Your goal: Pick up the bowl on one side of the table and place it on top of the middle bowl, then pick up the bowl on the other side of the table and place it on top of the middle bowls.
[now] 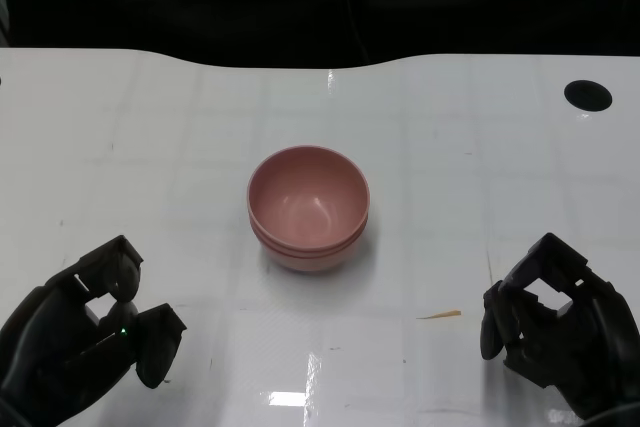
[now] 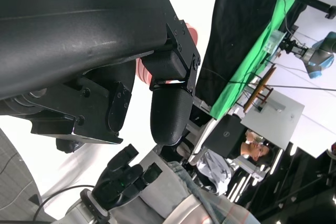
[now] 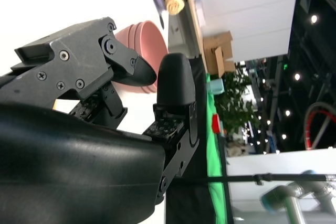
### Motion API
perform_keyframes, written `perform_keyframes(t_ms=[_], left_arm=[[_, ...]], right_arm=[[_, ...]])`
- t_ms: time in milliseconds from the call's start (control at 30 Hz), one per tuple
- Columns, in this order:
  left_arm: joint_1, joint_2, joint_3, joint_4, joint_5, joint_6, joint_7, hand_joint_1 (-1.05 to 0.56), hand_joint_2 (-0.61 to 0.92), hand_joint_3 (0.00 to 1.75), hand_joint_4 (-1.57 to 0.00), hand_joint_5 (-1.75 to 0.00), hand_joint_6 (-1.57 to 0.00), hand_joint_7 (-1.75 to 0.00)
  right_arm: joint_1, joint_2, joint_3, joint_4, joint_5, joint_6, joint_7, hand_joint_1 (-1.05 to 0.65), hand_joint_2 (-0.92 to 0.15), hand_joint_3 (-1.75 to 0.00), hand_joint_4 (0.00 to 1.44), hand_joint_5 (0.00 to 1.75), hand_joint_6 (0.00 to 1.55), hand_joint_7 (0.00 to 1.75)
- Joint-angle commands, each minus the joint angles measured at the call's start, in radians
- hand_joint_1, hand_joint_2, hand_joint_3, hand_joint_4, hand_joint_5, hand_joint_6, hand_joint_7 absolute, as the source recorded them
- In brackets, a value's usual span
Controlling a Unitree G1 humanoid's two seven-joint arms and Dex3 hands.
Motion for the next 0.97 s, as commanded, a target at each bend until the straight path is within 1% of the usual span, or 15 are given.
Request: perform_keyframes(t_ms=[33,167,200,267,433,767,967], left_arm=[[0.004,0.003,0.013,-0.003,0.002,-0.011,0.008,0.12,0.92,1.50,-1.12,-1.75,-0.79,-1.75],[-0.003,-0.002,0.025,0.008,-0.014,-0.003,0.013,0.10,0.92,1.52,-1.13,-1.75,-0.82,-1.75],[-0.004,-0.003,0.026,0.009,-0.015,-0.003,0.012,0.09,0.92,1.52,-1.13,-1.75,-0.82,-1.75],[-0.004,-0.004,0.028,0.008,-0.008,-0.006,0.016,0.09,0.92,1.52,-1.14,-1.75,-0.83,-1.75],[-0.002,-0.007,0.032,-0.015,-0.013,0.019,0.063,0.07,0.92,1.51,-1.13,-1.75,-0.84,-1.75],[-0.004,-0.012,0.030,-0.001,-0.012,0.002,0.045,0.07,0.92,1.52,-1.14,-1.75,-0.86,-1.75],[0.001,-0.012,0.029,-0.009,-0.010,-0.002,0.046,0.07,0.92,1.53,-1.14,-1.75,-0.85,-1.75]], right_arm=[[0.018,-0.013,-0.018,-0.065,0.068,0.116,0.028,-0.02,-0.66,-1.00,0.94,1.75,0.70,1.60],[0.024,-0.009,-0.039,-0.107,0.111,0.218,0.037,0.00,-0.60,-1.08,0.94,1.75,0.73,1.60],[0.023,-0.009,-0.045,-0.111,0.121,0.236,0.042,0.00,-0.58,-1.13,0.93,1.75,0.71,1.63],[0.017,-0.009,-0.058,-0.109,0.136,0.256,0.056,-0.01,-0.58,-1.16,0.93,1.75,0.69,1.65],[0.005,-0.001,-0.081,-0.094,0.137,0.262,0.081,-0.02,-0.58,-1.19,0.93,1.75,0.67,1.68],[0.005,0.007,-0.094,-0.100,0.129,0.269,0.082,-0.02,-0.59,-1.21,0.93,1.75,0.66,1.70],[0.006,0.016,-0.097,-0.101,0.121,0.261,0.077,-0.03,-0.56,-1.21,0.93,1.75,0.65,1.71]])
